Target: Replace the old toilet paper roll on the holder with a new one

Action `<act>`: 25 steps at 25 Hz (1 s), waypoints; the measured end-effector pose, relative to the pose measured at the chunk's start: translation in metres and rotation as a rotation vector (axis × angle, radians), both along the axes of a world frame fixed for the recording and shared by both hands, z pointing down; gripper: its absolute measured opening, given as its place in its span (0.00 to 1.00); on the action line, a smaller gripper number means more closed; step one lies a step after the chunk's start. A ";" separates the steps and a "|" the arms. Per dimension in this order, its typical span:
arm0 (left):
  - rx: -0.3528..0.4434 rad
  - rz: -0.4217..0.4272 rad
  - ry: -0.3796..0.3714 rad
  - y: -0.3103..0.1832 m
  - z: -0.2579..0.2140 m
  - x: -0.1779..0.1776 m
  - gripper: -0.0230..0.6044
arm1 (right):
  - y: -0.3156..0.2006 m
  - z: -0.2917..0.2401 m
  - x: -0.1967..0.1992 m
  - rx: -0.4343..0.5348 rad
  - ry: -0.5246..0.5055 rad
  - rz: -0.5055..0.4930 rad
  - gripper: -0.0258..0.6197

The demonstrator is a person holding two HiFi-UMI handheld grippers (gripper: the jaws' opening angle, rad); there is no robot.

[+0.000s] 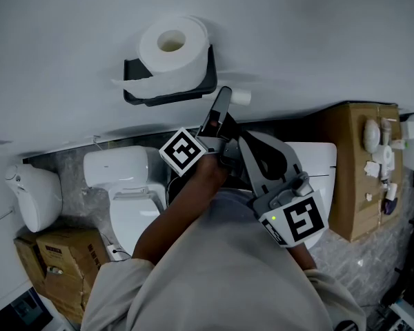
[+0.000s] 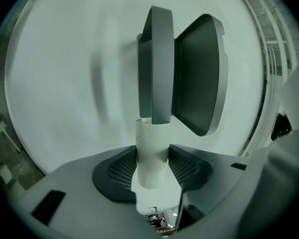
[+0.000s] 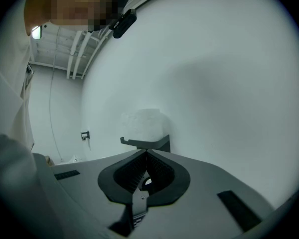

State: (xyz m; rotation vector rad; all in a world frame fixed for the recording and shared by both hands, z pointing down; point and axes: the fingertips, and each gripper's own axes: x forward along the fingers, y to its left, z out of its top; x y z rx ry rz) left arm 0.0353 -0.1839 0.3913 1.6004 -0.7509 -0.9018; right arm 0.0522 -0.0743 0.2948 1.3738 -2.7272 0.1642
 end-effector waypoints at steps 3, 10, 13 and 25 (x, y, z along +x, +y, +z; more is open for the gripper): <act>0.004 0.017 0.004 0.001 -0.002 0.008 0.36 | 0.003 -0.001 0.005 0.001 0.001 0.012 0.07; 0.028 0.048 -0.034 0.006 -0.006 0.021 0.36 | 0.007 0.000 0.018 -0.006 0.002 0.043 0.07; 0.065 0.057 -0.086 0.008 -0.008 0.022 0.36 | 0.009 0.002 0.020 -0.010 0.002 0.050 0.07; 0.005 0.044 -0.360 0.037 0.027 -0.008 0.35 | 0.015 0.002 0.012 -0.006 -0.011 0.019 0.07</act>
